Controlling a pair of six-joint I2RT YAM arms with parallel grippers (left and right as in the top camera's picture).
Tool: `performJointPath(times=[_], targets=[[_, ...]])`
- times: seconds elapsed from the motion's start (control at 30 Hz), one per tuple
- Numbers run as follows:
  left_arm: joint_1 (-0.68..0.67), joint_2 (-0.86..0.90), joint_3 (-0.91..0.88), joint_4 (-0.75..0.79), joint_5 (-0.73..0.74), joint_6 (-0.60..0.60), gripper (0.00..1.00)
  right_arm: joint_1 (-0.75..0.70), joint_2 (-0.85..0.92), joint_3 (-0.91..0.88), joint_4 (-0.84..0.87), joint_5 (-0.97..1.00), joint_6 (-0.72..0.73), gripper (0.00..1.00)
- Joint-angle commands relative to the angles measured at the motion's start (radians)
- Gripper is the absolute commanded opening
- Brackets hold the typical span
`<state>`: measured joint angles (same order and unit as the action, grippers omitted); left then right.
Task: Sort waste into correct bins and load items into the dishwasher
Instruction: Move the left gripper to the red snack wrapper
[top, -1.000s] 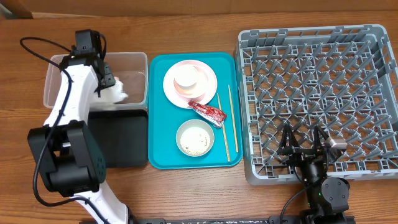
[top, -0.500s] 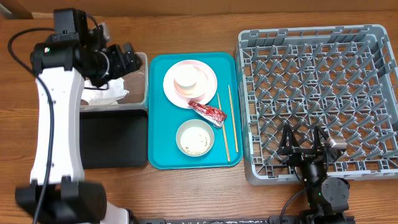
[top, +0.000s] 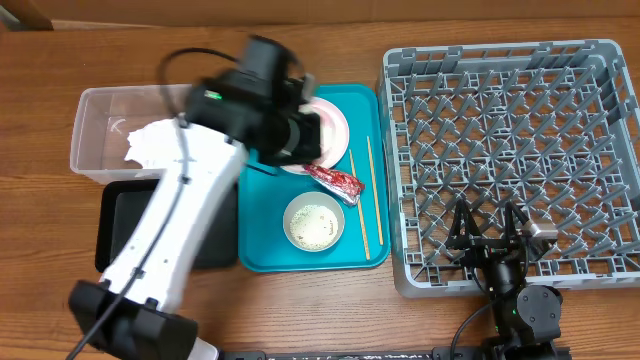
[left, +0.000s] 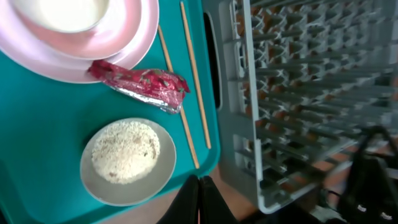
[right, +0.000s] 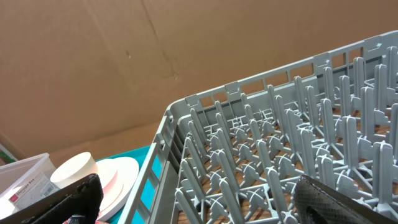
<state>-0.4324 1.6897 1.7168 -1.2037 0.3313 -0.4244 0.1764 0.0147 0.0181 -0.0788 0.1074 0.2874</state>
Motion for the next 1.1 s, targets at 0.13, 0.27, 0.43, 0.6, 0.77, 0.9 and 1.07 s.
performJointPath(times=[0.13, 0.27, 0.43, 0.6, 0.77, 0.9, 1.07], targets=[[-0.223, 0.074, -0.015, 0.066, -0.403, -0.31, 0.27, -0.007, -0.009, -0.01, 0.005, -0.005, 0.0, 1.0], [-0.269, 0.151, -0.015, 0.084, -0.491, -0.393, 0.59, -0.007, -0.009, -0.01, 0.005, -0.005, 0.0, 1.0], [-0.248, 0.244, -0.015, 0.095, -0.499, -0.51, 0.45, -0.007, -0.009, -0.01, 0.005, -0.005, 0.0, 1.0], [-0.22, 0.317, -0.015, 0.119, -0.499, -0.552, 0.41, -0.007, -0.009, -0.01, 0.005, -0.005, 0.0, 1.0], [-0.206, 0.37, -0.015, 0.12, -0.499, -0.552, 0.46, -0.007, -0.009, -0.01, 0.005, -0.005, 0.0, 1.0], [-0.199, 0.399, -0.015, 0.135, -0.497, -0.553, 0.53, -0.007, -0.009, -0.01, 0.005, -0.005, 0.0, 1.0], [-0.199, 0.431, -0.015, 0.142, -0.491, -0.552, 0.51, -0.007, -0.009, -0.01, 0.005, -0.005, 0.0, 1.0]])
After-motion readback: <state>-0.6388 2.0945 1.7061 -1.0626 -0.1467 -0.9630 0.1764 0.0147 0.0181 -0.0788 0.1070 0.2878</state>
